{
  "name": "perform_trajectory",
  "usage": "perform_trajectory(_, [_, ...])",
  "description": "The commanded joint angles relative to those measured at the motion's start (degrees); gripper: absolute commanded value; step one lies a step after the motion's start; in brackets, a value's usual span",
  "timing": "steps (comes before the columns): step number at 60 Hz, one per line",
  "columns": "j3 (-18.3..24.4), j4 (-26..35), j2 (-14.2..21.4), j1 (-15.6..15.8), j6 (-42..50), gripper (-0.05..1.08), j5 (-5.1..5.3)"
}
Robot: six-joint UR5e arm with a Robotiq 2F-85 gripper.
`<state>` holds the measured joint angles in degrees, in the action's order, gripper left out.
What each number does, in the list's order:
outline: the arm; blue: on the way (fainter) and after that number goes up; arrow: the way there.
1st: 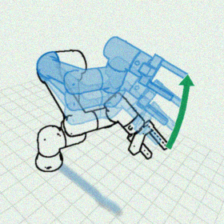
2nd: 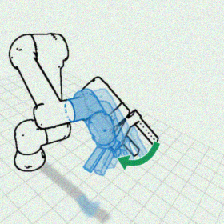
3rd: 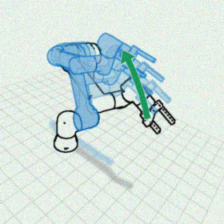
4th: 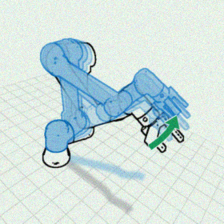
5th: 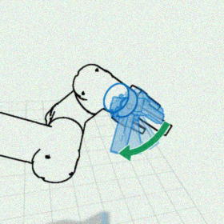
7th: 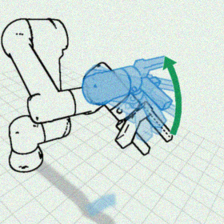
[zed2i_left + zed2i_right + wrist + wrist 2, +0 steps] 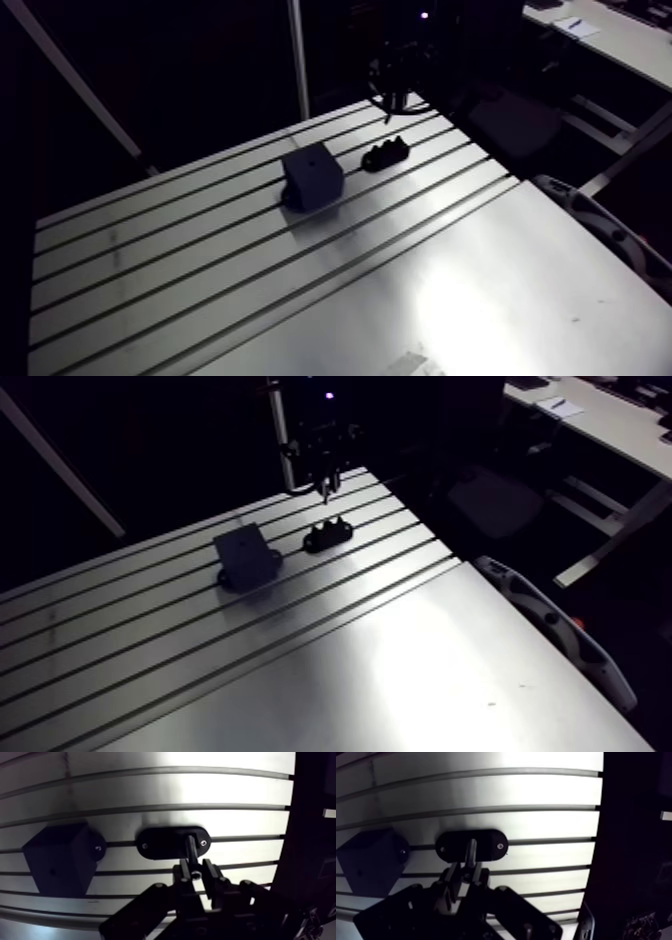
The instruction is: Pick up the M10 bolt and insert it into the hole until fully seated.
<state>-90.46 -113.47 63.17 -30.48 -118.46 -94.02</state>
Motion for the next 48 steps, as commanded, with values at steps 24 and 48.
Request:
perform_trajectory(24, [15.7, 25.4, 2.8, 3.5, 2.0, 1.08, -0.06])
perform_trajectory(48, [22.0, 37.8, 0.7, 9.9, 3.3, 1.07, -1.21])
